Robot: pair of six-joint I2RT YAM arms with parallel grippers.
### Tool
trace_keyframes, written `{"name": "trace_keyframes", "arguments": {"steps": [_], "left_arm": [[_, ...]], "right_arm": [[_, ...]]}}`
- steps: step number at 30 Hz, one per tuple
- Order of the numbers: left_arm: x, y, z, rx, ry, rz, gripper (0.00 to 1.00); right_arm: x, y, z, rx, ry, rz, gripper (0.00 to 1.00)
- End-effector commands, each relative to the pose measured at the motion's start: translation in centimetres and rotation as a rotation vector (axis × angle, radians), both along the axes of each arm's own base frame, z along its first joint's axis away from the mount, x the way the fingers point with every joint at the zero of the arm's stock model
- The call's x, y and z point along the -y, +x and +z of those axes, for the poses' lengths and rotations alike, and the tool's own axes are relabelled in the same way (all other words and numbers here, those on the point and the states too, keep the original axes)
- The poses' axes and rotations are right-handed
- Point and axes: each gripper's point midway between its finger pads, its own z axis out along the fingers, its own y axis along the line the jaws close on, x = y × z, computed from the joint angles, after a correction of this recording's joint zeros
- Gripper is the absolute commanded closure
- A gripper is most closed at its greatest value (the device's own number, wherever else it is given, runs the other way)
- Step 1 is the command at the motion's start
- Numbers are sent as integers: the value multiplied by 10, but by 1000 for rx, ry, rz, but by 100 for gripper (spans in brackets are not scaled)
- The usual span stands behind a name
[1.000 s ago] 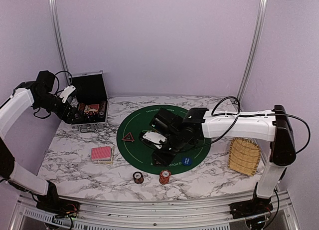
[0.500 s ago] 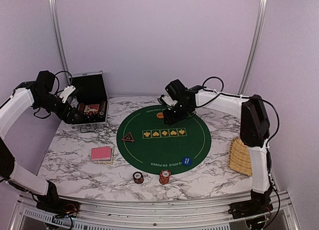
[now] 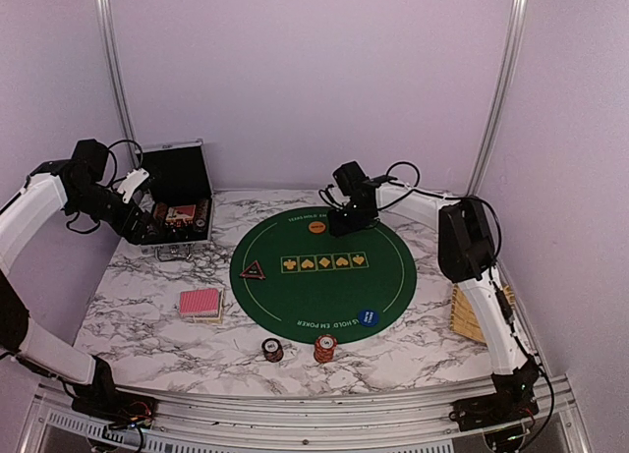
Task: Distribute texas hold em gaming equipment
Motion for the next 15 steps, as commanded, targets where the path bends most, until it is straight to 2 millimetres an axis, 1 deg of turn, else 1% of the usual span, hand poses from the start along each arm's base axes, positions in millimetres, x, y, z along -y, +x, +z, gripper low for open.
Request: {"name": "trace_keyframes", "arguments": {"steps": [1, 8, 13, 15], "left_arm": [[3, -6, -2, -24, -1, -25, 1], [2, -6, -5, -32, 3, -25, 1], [1, -5, -5, -31, 12, -23, 1], [1, -5, -5, -28, 15, -23, 1]], "right_arm": [[-8, 19, 13, 71, 53, -14, 91], [-4, 29, -1, 87, 51, -44, 90], [0, 30, -12, 72, 45, -52, 90], [3, 29, -16, 68, 36, -53, 87]]}}
